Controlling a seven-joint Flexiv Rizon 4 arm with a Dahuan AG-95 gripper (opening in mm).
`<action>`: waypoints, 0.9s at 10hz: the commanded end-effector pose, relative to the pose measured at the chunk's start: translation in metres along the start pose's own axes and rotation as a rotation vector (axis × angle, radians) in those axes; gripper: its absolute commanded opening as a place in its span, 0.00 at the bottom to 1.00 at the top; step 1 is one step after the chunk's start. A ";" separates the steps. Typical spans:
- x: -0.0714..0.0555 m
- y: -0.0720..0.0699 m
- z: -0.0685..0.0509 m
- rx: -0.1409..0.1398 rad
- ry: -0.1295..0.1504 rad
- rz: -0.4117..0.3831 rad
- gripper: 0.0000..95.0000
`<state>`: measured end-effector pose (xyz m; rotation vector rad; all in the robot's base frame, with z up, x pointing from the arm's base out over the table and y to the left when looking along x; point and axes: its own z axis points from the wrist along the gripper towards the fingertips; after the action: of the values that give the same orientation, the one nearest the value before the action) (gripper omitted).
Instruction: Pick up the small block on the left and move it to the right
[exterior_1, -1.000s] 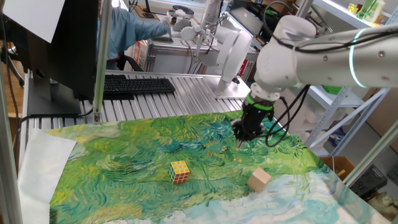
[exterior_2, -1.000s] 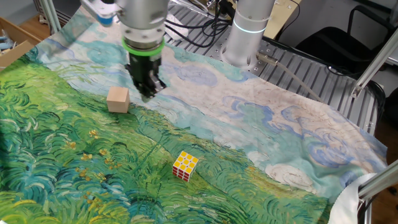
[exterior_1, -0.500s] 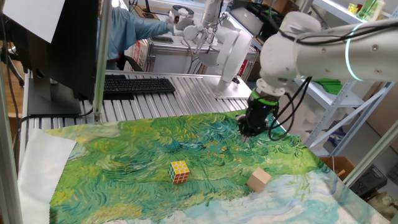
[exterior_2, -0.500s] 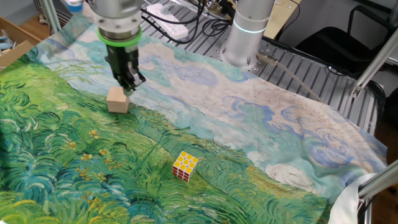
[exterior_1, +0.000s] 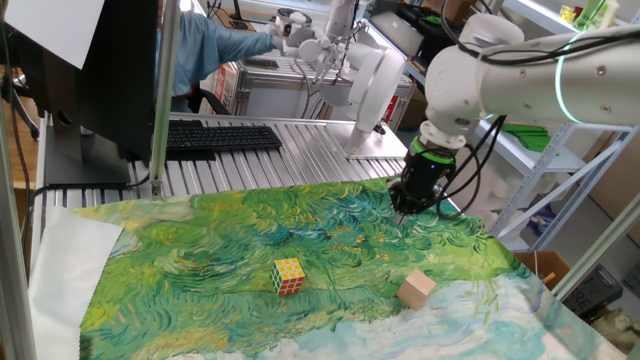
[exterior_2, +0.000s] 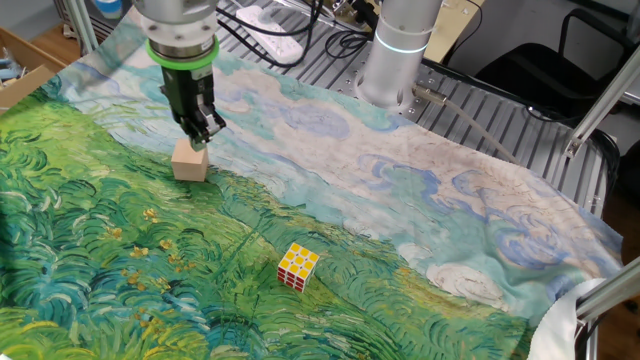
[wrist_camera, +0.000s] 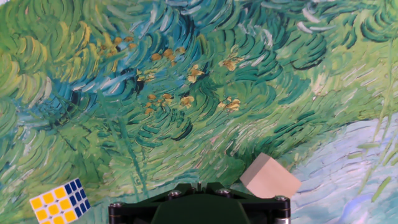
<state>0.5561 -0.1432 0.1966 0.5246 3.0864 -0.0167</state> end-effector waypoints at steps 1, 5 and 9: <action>-0.005 -0.007 -0.002 0.003 0.010 -0.010 0.00; -0.009 -0.013 -0.005 0.005 0.013 0.000 0.00; -0.009 -0.014 -0.005 0.003 0.010 0.037 0.00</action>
<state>0.5603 -0.1597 0.2019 0.5824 3.0839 -0.0197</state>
